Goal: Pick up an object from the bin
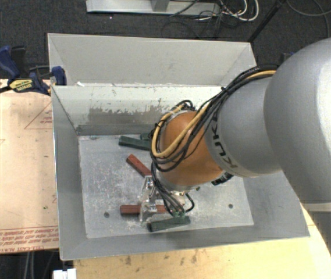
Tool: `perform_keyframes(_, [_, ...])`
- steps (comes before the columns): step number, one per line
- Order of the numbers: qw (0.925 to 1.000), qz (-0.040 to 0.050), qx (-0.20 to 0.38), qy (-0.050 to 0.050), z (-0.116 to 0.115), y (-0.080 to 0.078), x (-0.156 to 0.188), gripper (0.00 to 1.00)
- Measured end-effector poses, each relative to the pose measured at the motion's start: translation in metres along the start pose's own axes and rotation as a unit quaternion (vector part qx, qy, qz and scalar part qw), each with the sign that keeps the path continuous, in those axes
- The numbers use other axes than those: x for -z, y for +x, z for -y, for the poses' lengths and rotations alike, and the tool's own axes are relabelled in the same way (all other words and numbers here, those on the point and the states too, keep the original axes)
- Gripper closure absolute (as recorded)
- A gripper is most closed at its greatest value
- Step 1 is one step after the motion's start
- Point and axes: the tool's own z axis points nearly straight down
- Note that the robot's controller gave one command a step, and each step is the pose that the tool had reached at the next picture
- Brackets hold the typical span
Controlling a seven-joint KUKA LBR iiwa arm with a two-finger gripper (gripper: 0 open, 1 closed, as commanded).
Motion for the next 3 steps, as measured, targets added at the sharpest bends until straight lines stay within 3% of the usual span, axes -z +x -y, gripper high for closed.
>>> perform_keyframes(2, [1.0000,-0.0014,0.000,0.000,-0.0001,-0.0001,0.0022,1.00])
perform_keyframes(3, [1.0000,-0.0077,0.000,0.002,0.0005,0.0021,0.0078,1.00])
